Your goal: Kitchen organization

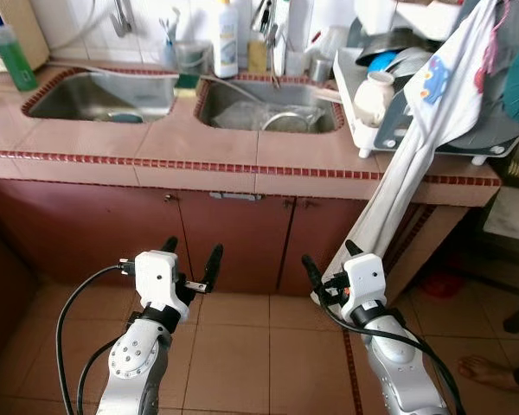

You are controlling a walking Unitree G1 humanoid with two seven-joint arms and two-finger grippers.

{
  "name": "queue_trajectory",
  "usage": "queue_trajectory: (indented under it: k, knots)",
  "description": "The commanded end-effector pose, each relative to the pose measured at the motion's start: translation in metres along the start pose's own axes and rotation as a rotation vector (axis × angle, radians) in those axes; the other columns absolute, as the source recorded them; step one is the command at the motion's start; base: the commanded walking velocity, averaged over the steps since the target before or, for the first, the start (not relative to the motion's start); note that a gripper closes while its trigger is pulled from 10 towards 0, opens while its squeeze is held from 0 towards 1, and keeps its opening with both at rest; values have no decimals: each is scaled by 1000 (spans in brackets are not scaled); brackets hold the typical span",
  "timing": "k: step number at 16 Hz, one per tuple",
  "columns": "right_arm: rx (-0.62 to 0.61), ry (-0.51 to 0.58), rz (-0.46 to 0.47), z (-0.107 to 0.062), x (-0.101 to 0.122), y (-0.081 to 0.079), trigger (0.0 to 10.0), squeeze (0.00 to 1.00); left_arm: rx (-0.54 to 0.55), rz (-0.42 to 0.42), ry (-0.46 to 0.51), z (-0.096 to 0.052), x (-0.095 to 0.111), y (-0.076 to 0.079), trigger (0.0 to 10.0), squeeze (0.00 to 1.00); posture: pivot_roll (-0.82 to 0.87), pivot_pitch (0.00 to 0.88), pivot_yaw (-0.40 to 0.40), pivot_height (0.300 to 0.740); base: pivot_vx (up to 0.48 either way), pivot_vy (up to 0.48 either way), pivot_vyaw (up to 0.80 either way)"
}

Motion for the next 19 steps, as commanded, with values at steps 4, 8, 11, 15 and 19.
queue_trajectory:
  k: [4, 8, 11, 15, 19]
  knots:
    - [7, -12, -3, -1, -3, 0, 10000, 0, 12, -2, -6, -1, -1, -2, 10000, 0, -82, 54, -35, 740, 0, 452, 0]
    - [8, -13, -4, -2, -3, 1, 10000, 0, 16, 25, -3, -1, -1, 0, 10000, 0, -85, 56, -36, 740, 0, 85, 0]
    - [13, -13, -6, -3, -3, 0, 10000, 0, 10, 39, -1, -1, -1, 1, 10000, 0, -85, 54, -38, 740, 0, 0, 0]
    - [34, -37, -10, -5, -10, -1, 10000, 0, -21, 105, -28, -6, -12, 4, 10000, 0, -81, 50, -42, 740, 0, 0, 0]
    - [47, -131, -17, -11, -37, 0, 10000, 0, -116, 257, -132, -20, -46, 10, 10000, 0, -80, 37, -45, 740, 0, 0, 0]
Point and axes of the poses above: a point about 5 cm out from each wrist's last joint towards the gripper, its own z axis pointing out of the wrist towards the gripper, its own x axis along the axis of the wrist's last joint, y = z × x, the point moved 4 cm from there along z, pointing out of the wrist towards the gripper, and after that the axes turned 2 degrees about -z, right-handed, at the moved point
